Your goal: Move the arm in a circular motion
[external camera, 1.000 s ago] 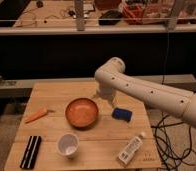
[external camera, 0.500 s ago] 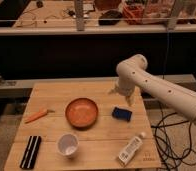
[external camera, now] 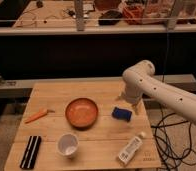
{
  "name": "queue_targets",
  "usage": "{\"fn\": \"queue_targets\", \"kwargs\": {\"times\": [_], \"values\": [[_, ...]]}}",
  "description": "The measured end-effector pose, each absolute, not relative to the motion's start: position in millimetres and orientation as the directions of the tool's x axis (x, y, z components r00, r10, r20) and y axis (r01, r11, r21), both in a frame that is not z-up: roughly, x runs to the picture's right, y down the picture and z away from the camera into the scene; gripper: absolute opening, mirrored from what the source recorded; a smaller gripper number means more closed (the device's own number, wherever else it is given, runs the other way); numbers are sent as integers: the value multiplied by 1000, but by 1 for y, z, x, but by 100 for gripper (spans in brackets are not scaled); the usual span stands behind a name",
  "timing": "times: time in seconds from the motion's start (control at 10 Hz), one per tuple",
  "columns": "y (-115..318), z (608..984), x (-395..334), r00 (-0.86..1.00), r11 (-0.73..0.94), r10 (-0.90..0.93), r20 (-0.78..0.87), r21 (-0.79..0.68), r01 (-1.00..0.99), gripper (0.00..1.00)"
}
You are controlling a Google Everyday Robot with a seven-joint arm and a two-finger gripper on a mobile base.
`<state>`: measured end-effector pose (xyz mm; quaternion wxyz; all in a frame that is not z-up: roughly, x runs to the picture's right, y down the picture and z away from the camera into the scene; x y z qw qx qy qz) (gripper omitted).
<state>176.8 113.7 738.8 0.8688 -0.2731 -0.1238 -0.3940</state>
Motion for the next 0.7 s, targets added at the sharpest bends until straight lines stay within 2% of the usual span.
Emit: {"fn": "queue_targets", "kwargs": {"times": [0.3, 0.7], "values": [[135, 705, 148, 606, 510, -647, 463, -327, 795, 80], [134, 700, 61, 443, 402, -709, 549, -202, 893, 80]]}}
